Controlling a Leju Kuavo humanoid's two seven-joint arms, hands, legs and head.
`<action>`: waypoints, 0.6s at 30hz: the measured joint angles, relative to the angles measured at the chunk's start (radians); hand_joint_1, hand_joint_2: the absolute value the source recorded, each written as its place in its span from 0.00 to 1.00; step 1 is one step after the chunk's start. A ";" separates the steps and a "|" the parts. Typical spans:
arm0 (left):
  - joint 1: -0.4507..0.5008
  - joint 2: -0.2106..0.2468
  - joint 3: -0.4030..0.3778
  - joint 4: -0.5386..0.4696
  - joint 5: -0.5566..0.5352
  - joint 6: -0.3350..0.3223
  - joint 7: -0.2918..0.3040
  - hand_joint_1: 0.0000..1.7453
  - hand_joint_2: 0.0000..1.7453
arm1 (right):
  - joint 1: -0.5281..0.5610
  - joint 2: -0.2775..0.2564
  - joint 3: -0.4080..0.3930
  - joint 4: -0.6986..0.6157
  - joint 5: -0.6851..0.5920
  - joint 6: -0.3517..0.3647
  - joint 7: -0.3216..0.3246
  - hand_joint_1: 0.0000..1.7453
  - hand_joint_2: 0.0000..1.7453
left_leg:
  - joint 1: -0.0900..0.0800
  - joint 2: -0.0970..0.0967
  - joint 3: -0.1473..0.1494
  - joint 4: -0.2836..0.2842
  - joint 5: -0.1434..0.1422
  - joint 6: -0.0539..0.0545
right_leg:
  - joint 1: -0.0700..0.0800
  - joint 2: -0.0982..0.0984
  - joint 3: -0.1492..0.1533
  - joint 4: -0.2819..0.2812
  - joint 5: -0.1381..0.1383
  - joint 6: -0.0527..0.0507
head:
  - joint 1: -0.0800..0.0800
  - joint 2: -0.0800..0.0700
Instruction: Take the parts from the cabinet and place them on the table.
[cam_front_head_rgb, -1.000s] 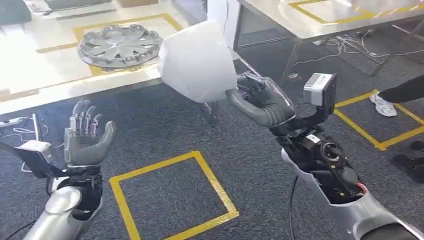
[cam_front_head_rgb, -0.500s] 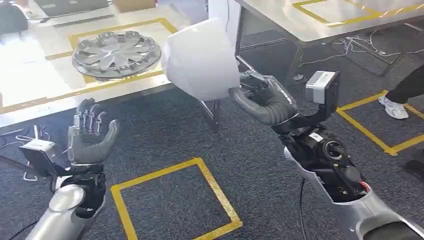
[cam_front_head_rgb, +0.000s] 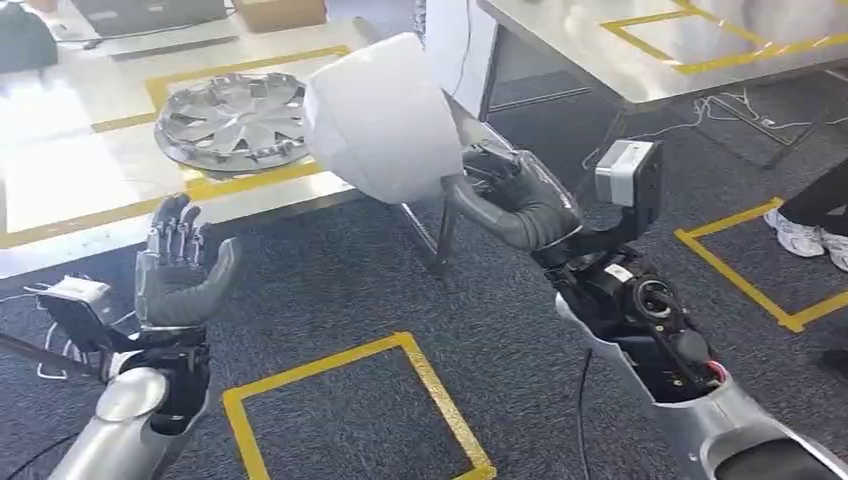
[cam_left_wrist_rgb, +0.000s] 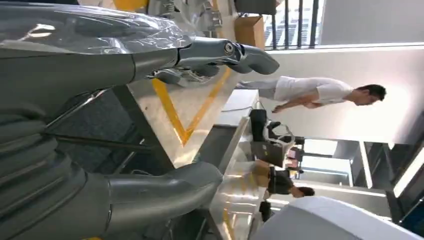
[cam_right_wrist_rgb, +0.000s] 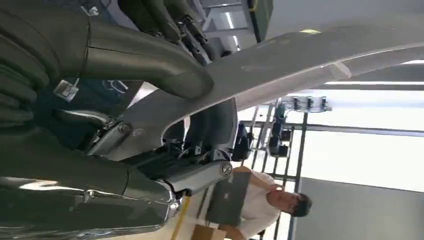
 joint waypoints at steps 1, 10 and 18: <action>0.001 0.000 0.000 0.000 0.000 -0.001 0.000 0.00 1.00 | 0.001 0.000 0.002 0.002 0.000 0.000 0.000 1.00 1.00 | -0.001 -0.001 0.013 0.000 -0.011 0.000 | 0.000 0.000 -0.028 0.019 -0.026 0.003 | 0.003 0.000; -0.003 -0.005 0.000 0.003 -0.001 -0.001 0.003 0.00 1.00 | -0.004 0.000 0.007 0.008 0.000 0.006 -0.005 1.00 1.00 | -0.010 -0.006 0.106 0.010 -0.085 -0.030 | 0.014 0.002 0.062 -0.329 0.223 -0.047 | 0.018 0.000; 0.004 -0.002 0.000 0.008 0.000 0.004 0.003 0.00 1.00 | -0.001 0.000 0.010 0.009 0.000 0.009 -0.006 1.00 1.00 | -0.001 -0.001 -0.137 0.281 -0.155 -0.050 | 0.009 0.005 0.129 -0.334 0.166 -0.057 | -0.013 0.000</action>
